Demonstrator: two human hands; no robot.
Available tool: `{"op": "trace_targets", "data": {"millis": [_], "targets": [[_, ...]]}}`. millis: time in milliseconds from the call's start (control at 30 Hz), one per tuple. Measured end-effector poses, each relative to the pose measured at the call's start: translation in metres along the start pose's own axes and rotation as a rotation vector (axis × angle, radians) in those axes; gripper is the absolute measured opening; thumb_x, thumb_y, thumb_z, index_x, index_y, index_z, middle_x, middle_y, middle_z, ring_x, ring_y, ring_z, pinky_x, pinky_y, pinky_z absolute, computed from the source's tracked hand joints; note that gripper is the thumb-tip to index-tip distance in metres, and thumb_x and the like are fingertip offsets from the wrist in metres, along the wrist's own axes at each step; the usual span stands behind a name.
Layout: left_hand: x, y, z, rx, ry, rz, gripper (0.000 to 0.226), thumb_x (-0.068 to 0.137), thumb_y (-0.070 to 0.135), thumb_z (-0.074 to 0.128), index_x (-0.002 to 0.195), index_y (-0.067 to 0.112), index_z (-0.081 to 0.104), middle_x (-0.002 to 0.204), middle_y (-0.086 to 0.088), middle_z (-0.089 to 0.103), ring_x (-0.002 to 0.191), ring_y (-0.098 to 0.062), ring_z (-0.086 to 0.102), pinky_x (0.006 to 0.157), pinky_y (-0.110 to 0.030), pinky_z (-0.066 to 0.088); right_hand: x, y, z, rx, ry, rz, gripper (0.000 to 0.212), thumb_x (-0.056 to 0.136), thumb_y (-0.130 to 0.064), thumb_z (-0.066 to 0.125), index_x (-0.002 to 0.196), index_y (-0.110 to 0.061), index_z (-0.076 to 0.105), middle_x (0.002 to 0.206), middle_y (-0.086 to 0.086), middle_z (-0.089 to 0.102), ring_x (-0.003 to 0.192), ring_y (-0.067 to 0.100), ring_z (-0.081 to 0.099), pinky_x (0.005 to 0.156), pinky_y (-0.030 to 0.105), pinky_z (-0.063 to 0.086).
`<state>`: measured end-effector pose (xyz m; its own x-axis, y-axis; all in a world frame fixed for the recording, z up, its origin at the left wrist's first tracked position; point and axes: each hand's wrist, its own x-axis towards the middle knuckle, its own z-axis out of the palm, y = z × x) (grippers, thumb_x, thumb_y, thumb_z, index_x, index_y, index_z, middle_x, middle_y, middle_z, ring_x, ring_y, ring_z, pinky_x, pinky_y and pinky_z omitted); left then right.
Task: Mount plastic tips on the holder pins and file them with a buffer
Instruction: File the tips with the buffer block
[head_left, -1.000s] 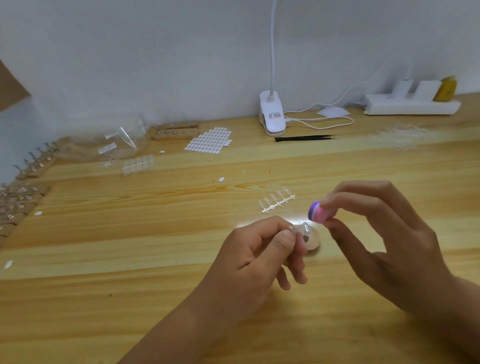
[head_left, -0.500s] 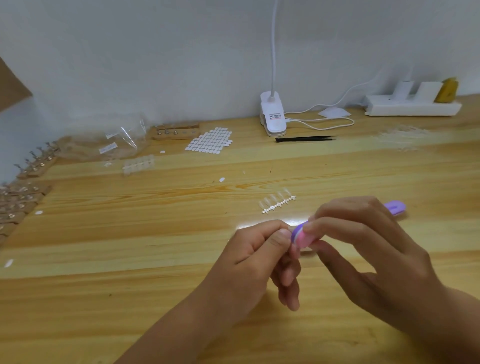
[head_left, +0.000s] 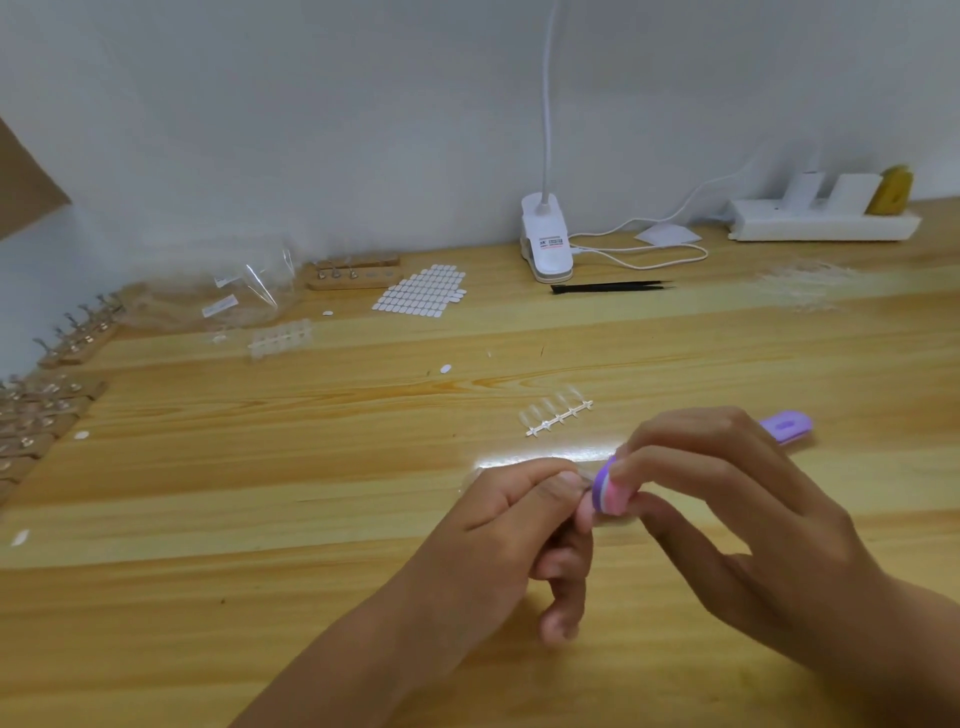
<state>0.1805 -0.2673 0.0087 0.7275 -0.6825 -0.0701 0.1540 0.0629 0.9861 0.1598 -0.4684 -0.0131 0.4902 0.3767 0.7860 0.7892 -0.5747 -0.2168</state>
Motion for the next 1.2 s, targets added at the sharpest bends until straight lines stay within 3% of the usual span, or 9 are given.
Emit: {"op": "trace_targets", "data": {"millis": [200,367,500,633,800,967,1100,1200], "targets": [[0.000,0.000,0.001,-0.036,0.006,-0.015,0.032,0.098,0.026,0.041,0.073,0.006,0.047,0.055,0.001,0.030,0.034,-0.014,0.042,0.045,-0.019,0.041,0.001,-0.005,0.005,0.014,0.001,-0.017,0.023,0.094,0.000,0.062,0.114,-0.012,0.062,0.112,0.000,0.062,0.103,0.021,0.061,0.092,0.028,0.045],[0.001,0.001,0.001,-0.034,-0.011,-0.014,0.030,0.098,0.029,0.040,0.072,0.016,0.050,0.056,0.002,0.029,0.036,-0.015,0.042,0.050,-0.027,0.045,0.002,0.001,0.000,0.022,0.010,0.015,0.020,0.096,-0.003,0.061,0.112,-0.014,0.061,0.111,0.000,0.061,0.103,0.018,0.061,0.092,0.028,0.046],[0.000,-0.001,0.001,-0.015,0.011,-0.006,0.033,0.099,0.028,0.040,0.077,0.004,0.046,0.055,0.001,0.030,0.036,-0.015,0.042,0.052,-0.030,0.042,0.002,-0.005,0.006,0.022,0.006,-0.027,0.029,0.091,0.002,0.064,0.115,-0.013,0.061,0.115,-0.001,0.060,0.105,0.020,0.060,0.094,0.028,0.045],[0.001,-0.001,0.001,-0.033,-0.007,-0.002,0.030,0.098,0.028,0.040,0.072,0.017,0.050,0.054,0.002,0.030,0.035,-0.014,0.041,0.050,-0.027,0.046,0.000,0.002,0.000,0.021,0.006,0.005,0.022,0.094,-0.002,0.062,0.113,-0.013,0.061,0.112,-0.001,0.060,0.103,0.018,0.060,0.091,0.030,0.047],[0.001,-0.003,0.001,0.005,0.011,0.005,0.032,0.098,0.028,0.040,0.073,0.012,0.052,0.054,0.003,0.031,0.034,-0.013,0.042,0.043,-0.024,0.037,0.000,-0.009,0.008,0.029,0.023,-0.043,0.025,0.093,-0.001,0.062,0.115,-0.013,0.061,0.115,-0.001,0.059,0.105,0.019,0.060,0.094,0.027,0.044],[0.001,-0.001,-0.003,0.008,0.002,0.027,0.031,0.098,0.029,0.040,0.071,0.020,0.052,0.055,0.004,0.031,0.035,-0.014,0.040,0.051,-0.027,0.045,0.001,0.014,-0.004,-0.065,0.015,0.047,0.029,0.091,0.004,0.063,0.111,-0.017,0.064,0.111,-0.001,0.061,0.103,0.018,0.062,0.092,0.030,0.048],[0.003,-0.003,-0.004,-0.029,0.021,0.052,0.027,0.096,0.025,0.040,0.075,0.021,0.056,0.058,0.003,0.036,0.040,-0.015,0.046,0.051,-0.026,0.046,0.004,0.018,-0.011,-0.087,0.114,0.194,0.033,0.089,-0.001,0.067,0.113,-0.022,0.059,0.108,-0.006,0.061,0.102,0.005,0.060,0.093,0.009,0.040],[0.005,-0.008,-0.003,-0.042,0.002,0.056,0.016,0.094,0.018,0.041,0.087,0.015,0.055,0.063,0.001,0.051,0.048,-0.019,0.057,0.053,-0.026,0.049,0.004,0.008,-0.007,-0.061,0.103,0.139,0.024,0.090,-0.008,0.064,0.112,-0.014,0.058,0.105,0.004,0.065,0.105,0.011,0.062,0.096,0.015,0.043]]}}
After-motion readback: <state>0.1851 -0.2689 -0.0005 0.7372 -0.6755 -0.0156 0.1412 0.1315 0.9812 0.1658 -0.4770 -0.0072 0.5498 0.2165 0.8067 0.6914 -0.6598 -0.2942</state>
